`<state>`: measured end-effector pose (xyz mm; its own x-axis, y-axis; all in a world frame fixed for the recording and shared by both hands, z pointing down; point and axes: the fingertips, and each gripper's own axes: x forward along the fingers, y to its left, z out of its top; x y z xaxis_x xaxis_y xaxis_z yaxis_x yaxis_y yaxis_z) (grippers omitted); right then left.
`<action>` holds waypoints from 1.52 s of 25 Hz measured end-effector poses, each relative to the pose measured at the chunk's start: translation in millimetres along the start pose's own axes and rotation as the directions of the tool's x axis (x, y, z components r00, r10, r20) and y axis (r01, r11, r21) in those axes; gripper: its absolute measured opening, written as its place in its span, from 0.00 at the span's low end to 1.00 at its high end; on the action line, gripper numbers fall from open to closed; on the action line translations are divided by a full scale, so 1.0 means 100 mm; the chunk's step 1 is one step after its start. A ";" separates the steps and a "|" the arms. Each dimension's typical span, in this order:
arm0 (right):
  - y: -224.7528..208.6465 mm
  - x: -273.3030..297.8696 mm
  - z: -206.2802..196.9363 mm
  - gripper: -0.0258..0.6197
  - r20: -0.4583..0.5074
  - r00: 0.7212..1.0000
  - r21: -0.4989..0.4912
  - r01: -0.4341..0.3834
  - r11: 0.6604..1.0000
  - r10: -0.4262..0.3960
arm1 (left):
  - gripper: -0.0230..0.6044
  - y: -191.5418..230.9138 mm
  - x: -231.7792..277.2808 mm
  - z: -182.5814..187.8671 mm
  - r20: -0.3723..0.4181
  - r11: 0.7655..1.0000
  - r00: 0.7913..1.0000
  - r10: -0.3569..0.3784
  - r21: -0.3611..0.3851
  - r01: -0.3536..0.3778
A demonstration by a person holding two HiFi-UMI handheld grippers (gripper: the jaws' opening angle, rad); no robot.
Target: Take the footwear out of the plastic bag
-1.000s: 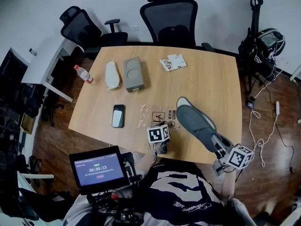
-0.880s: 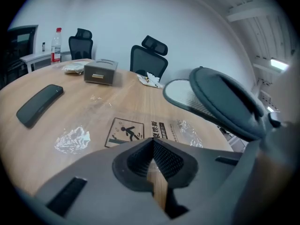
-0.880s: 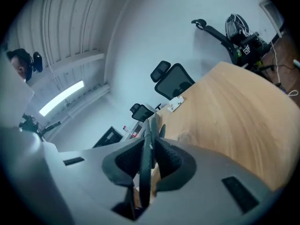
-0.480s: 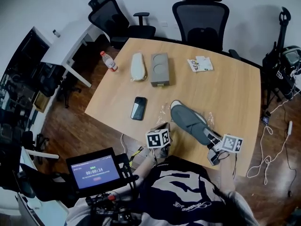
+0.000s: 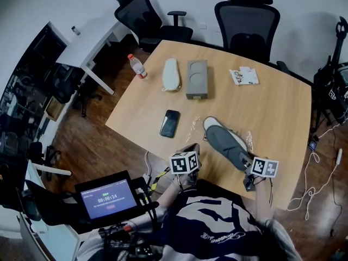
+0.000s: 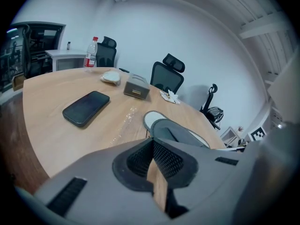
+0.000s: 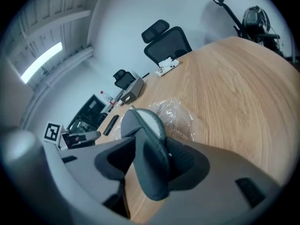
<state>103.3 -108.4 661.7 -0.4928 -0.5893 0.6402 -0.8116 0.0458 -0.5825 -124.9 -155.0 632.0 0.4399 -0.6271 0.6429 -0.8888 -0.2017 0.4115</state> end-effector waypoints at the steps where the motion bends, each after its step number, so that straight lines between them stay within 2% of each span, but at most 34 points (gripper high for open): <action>1: -0.02 0.00 -0.03 0.38 -0.018 0.999 -0.043 0.035 0.998 -0.036 | 0.04 -0.01 0.00 -0.01 -0.002 1.000 1.000 -0.004 0.005 0.004; 4: -0.09 -0.02 -0.02 0.40 -0.013 0.986 -0.179 0.159 0.971 -0.164 | 0.04 -0.07 0.03 -0.01 -0.007 1.000 1.000 -0.019 0.022 0.019; 5: -0.12 -0.03 0.01 0.45 0.002 0.981 -0.211 0.191 0.959 -0.195 | 0.04 -0.09 0.04 0.00 -0.009 0.999 1.000 -0.025 0.029 0.025; 8: -0.08 -0.09 0.08 0.47 0.047 0.972 -0.260 0.233 0.937 -0.229 | 0.04 -0.15 0.06 0.00 -0.017 0.998 0.999 -0.045 0.047 0.045; 13: 0.19 -0.24 0.16 0.46 0.135 0.980 -0.194 0.173 0.966 -0.148 | 0.04 -0.33 0.06 0.03 -0.021 0.990 0.994 -0.108 0.092 0.109; 18: 0.39 -0.42 0.04 0.44 0.206 0.974 -0.134 0.123 0.983 -0.094 | 0.04 -0.57 -0.01 -0.02 -0.038 0.969 0.982 -0.187 0.157 0.190; 20: 0.45 -0.49 -0.05 0.37 0.235 0.967 -0.112 0.132 0.985 -0.103 | 0.04 -0.67 -0.05 -0.07 -0.054 0.955 0.973 -0.226 0.183 0.232; 23: 0.52 -0.61 -0.18 0.22 0.279 0.948 -0.089 0.182 0.979 -0.151 | 0.04 -0.80 -0.14 -0.20 -0.085 0.934 0.956 -0.281 0.207 0.292; 26: 0.60 -0.71 -0.30 0.13 0.297 0.939 -0.076 0.206 0.976 -0.176 | 0.04 -0.91 -0.20 -0.32 -0.111 0.916 0.942 -0.317 0.223 0.334; 29: 0.65 -0.82 -0.39 0.12 0.313 0.934 -0.050 0.198 0.979 -0.173 | 0.04 -1.02 -0.28 -0.42 -0.133 0.900 0.932 -0.338 0.244 0.361; 32: 0.66 -0.95 -0.49 0.04 0.338 0.924 -0.029 0.199 0.980 -0.178 | 0.04 -1.11 -0.40 -0.55 -0.137 0.890 0.926 -0.351 0.258 0.376; 38: 0.80 -1.23 -0.82 0.04 0.340 0.933 -0.033 0.139 0.990 -0.120 | 0.04 -1.30 -0.75 -0.85 -0.119 0.889 0.929 -0.349 0.271 0.369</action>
<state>73.0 33.6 577.8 -0.2557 -0.8293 0.4968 -0.8820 -0.0103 -0.4712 -31.4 -17.4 585.2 0.7345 -0.4225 0.5310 -0.6628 -0.6146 0.4278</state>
